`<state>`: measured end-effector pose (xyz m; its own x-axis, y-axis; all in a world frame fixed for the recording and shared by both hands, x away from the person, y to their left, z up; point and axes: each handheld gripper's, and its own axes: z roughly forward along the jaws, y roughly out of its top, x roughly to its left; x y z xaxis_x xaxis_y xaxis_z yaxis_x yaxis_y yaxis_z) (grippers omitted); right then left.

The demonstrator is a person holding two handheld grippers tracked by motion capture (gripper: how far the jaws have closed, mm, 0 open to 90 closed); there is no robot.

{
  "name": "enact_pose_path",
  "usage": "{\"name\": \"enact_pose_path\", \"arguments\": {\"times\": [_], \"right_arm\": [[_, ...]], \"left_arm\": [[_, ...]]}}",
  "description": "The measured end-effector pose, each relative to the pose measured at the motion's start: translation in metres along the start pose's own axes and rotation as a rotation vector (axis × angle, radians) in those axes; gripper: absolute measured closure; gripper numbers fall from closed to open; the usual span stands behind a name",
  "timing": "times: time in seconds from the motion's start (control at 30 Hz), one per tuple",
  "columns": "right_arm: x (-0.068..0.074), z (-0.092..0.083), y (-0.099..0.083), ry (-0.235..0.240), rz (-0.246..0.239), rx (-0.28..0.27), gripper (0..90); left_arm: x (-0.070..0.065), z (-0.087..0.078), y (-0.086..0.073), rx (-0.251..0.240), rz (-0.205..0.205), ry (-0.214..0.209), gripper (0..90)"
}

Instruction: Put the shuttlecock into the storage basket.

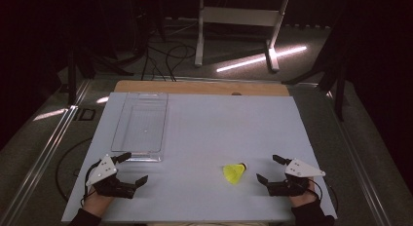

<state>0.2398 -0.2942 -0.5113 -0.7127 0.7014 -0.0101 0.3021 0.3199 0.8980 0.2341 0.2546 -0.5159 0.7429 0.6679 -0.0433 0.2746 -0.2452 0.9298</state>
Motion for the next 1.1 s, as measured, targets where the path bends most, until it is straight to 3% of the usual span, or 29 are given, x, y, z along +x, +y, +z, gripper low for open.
{"name": "enact_pose_path", "arguments": {"times": [0.77,1.1], "right_arm": [[-0.001,-0.001,0.000,-0.012,0.005,-0.014,8.6],[-0.001,-0.001,0.000,-0.014,0.005,-0.014,8.6]], "left_arm": [[-0.001,0.002,0.002,0.024,-0.002,-0.005,0.3],[-0.003,-0.002,0.020,0.031,-0.013,-0.044,0.3]]}}
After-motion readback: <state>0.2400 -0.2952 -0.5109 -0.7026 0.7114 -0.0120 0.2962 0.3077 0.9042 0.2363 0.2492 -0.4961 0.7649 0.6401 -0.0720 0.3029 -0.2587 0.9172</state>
